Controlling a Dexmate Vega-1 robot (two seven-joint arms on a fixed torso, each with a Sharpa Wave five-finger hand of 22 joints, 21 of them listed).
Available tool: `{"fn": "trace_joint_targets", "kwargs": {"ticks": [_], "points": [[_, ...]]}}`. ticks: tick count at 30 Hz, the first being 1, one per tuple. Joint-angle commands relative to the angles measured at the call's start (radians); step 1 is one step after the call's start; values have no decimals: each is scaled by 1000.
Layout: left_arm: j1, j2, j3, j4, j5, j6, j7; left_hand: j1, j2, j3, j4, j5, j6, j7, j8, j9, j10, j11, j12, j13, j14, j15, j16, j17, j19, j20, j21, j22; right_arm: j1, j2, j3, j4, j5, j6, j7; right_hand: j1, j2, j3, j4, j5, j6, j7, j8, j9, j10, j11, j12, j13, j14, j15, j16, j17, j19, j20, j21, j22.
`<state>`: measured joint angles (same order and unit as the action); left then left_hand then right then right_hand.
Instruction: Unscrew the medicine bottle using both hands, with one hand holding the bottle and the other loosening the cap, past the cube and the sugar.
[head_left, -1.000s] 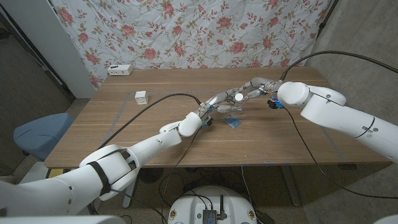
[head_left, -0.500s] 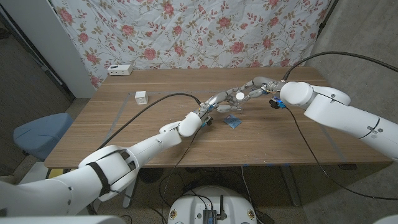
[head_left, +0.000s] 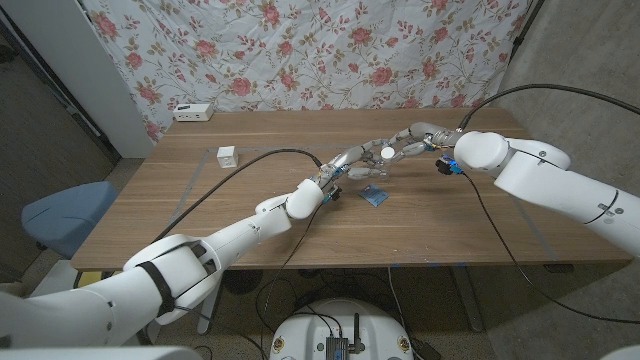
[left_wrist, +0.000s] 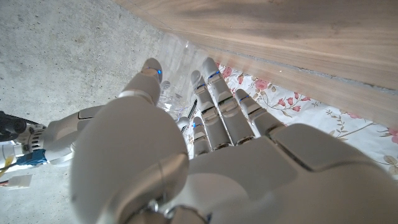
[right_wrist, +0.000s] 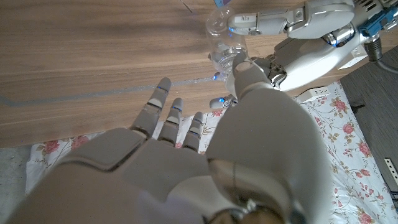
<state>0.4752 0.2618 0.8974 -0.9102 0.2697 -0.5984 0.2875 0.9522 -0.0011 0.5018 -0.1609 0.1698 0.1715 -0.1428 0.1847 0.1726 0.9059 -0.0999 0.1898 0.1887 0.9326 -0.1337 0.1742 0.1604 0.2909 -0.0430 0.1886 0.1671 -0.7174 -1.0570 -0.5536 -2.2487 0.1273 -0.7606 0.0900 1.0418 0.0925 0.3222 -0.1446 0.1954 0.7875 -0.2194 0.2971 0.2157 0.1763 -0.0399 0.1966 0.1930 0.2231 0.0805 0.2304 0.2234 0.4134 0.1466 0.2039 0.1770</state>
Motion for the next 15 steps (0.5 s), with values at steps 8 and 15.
{"fn": "trace_joint_targets", "kwargs": {"ticks": [8,15], "points": [[7,19,-10,-35,12,17,13,4,13,11,7,5,7,-2,0,1,73,-70,8,3,10,-80,1,3,6,-118,-2,0,-49,-20,58,-8,58,34,-56,-10,0,-9,0,-4,10,11,2,2,7,9,7,2,7,7,7,0,12,2,10,1],[14,28,-15,-55,17,28,15,6,13,11,6,5,7,-2,0,1,72,-69,7,3,11,-82,2,3,6,-118,-2,0,-86,-31,99,-11,92,54,-86,-12,0,-10,-1,-4,13,13,1,2,7,11,7,2,7,8,7,0,14,1,10,1]]}}
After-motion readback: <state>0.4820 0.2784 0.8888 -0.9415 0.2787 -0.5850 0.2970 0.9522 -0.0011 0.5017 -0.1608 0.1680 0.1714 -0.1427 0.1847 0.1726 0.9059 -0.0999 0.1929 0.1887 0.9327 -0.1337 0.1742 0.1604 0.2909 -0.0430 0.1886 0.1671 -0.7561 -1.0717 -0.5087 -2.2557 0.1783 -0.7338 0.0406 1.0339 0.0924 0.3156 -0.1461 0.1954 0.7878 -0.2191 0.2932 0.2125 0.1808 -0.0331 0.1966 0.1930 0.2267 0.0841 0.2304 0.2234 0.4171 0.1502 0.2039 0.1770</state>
